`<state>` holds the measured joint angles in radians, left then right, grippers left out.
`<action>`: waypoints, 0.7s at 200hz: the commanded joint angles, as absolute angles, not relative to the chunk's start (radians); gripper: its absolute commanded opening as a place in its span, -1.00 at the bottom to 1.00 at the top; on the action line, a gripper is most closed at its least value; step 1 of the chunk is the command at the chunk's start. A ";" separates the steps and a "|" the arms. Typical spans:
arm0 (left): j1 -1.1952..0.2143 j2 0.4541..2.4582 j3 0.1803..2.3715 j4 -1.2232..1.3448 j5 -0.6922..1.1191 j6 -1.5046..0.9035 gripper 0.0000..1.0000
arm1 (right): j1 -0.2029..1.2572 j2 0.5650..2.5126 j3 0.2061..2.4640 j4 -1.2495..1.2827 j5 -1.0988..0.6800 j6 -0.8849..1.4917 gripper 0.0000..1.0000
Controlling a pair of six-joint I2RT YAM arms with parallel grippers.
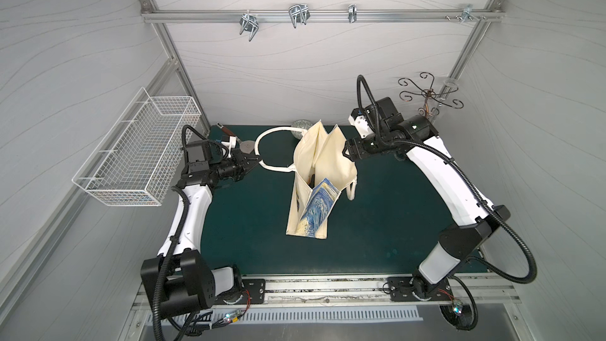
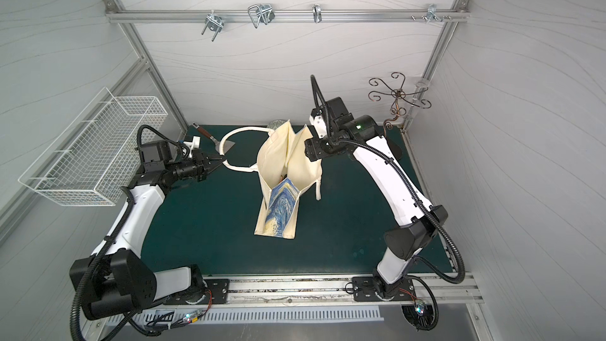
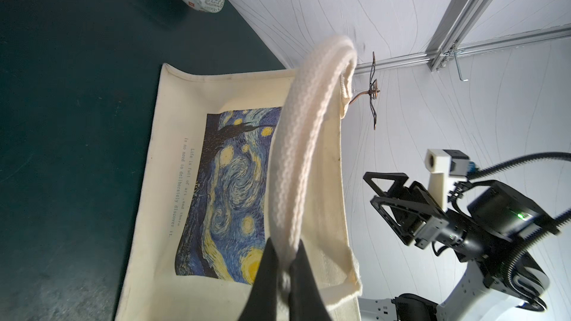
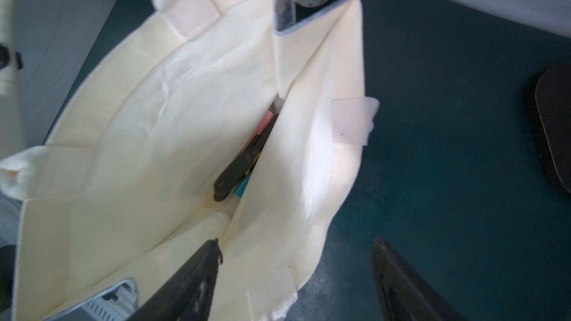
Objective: Place the art knife into the pouch
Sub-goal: Adjust the pouch at the center of the board.
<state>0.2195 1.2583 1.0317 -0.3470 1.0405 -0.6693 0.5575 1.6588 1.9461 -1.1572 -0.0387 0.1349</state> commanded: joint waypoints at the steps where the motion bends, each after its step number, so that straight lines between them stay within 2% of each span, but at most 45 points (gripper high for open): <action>1: 0.215 1.239 1.040 -0.318 1.059 -0.663 -1.00 | 0.507 1.618 1.847 -1.096 -0.124 0.174 0.59; 50: 0.214 1.234 1.040 -0.319 1.056 -0.666 -1.00 | 0.479 1.647 1.745 -1.019 -0.223 0.196 0.56; 96: 0.215 1.238 1.030 -0.312 1.057 -0.667 -1.00 | 0.497 1.697 1.678 -0.965 -0.266 0.213 0.37; 109: 0.214 1.240 1.028 -0.303 1.059 -0.674 -1.00 | 0.503 1.714 1.675 -0.956 -0.268 0.212 0.19; 117: 0.215 1.241 1.029 -0.299 1.060 -0.678 -1.00 | 0.507 1.722 1.681 -0.959 -0.267 0.211 0.00; 140: 0.207 1.240 1.020 -0.281 1.059 -0.692 -1.00 | 0.519 1.735 1.717 -0.960 -0.259 0.206 -0.70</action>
<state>0.2176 1.2572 1.0241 -0.3382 1.0405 -0.6781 0.5018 1.7222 1.6806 -0.9730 -0.2462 0.2127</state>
